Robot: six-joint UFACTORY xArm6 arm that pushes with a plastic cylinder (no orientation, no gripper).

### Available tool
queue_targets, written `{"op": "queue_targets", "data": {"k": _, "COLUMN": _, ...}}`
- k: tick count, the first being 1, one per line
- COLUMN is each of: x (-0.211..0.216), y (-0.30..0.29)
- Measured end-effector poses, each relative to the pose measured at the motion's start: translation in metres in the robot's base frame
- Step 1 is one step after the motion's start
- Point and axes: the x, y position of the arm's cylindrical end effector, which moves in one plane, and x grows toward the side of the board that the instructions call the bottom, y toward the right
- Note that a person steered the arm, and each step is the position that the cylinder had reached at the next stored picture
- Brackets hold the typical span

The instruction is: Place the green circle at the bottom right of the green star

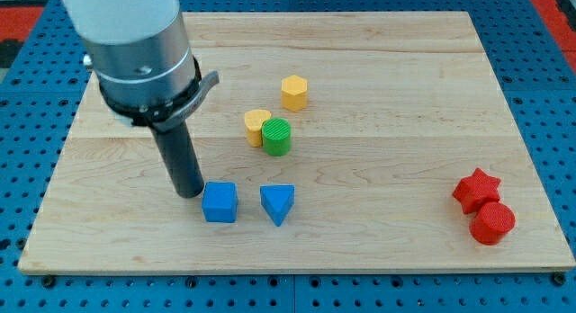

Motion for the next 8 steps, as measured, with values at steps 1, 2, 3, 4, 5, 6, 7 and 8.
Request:
{"op": "queue_targets", "data": {"k": 1, "x": 0.017, "y": 0.023}}
{"op": "queue_targets", "data": {"k": 2, "x": 0.021, "y": 0.037}}
{"op": "queue_targets", "data": {"k": 3, "x": 0.021, "y": 0.018}}
{"op": "queue_targets", "data": {"k": 4, "x": 0.021, "y": -0.002}}
{"op": "queue_targets", "data": {"k": 5, "x": 0.021, "y": -0.015}}
{"op": "queue_targets", "data": {"k": 6, "x": 0.021, "y": -0.016}}
{"op": "queue_targets", "data": {"k": 7, "x": 0.021, "y": -0.015}}
{"op": "queue_targets", "data": {"k": 8, "x": 0.018, "y": -0.012}}
